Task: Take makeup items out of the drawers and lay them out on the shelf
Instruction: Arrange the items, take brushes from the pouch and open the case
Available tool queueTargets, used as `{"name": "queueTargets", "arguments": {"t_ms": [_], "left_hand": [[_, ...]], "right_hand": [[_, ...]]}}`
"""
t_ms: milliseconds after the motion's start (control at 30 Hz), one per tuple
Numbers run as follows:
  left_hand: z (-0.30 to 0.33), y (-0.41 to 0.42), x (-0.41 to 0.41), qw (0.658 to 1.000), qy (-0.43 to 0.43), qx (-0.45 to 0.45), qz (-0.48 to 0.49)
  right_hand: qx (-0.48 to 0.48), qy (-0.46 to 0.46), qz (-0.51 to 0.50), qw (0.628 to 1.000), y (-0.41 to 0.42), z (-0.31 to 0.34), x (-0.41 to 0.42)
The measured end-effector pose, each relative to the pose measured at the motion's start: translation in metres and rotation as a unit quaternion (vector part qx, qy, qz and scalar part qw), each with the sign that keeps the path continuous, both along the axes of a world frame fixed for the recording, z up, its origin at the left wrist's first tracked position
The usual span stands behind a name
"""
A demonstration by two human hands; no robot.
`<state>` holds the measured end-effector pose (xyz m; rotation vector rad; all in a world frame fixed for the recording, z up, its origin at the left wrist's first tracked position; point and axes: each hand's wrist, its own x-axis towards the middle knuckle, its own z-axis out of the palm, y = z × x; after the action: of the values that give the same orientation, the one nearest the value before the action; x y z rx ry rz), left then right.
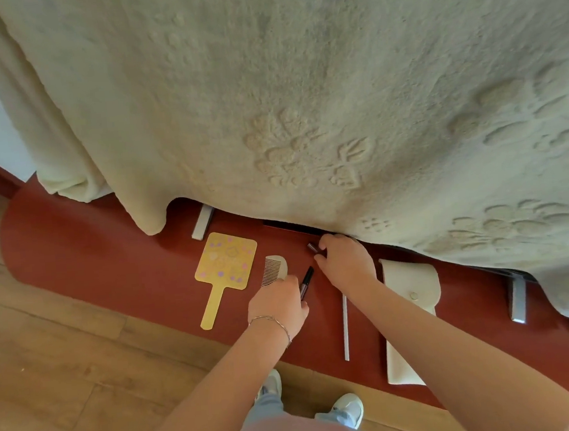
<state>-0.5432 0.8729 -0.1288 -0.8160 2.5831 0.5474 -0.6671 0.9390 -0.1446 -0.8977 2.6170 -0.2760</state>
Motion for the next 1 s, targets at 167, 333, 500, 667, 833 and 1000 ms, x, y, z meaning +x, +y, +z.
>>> {"name": "queueTargets", "arguments": {"t_ms": [167, 333, 500, 667, 833, 1000], "left_hand": [[-0.003, 0.000, -0.003, 1.000, -0.020, 0.006, -0.003], [-0.005, 0.002, -0.005, 1.000, -0.024, 0.002, -0.016], [-0.006, 0.003, -0.005, 0.999, -0.026, 0.001, -0.019], [-0.003, 0.006, -0.003, 1.000, -0.019, 0.003, -0.022], [0.001, 0.006, 0.004, 1.000, -0.005, 0.005, -0.021], [0.006, 0.010, 0.012, 0.997, 0.067, 0.019, -0.018]], "right_hand": [[0.000, 0.009, 0.001, 1.000, 0.001, -0.005, 0.000], [-0.027, -0.007, -0.016, 0.999, 0.009, -0.002, -0.001], [-0.065, -0.023, -0.110, 0.991, 0.030, 0.010, 0.000], [0.013, -0.064, -0.143, 0.988, 0.042, 0.004, 0.007], [0.056, -0.072, -0.138, 0.986, 0.041, -0.004, 0.013], [0.046, -0.087, -0.142, 0.985, 0.045, -0.003, 0.014]]}}
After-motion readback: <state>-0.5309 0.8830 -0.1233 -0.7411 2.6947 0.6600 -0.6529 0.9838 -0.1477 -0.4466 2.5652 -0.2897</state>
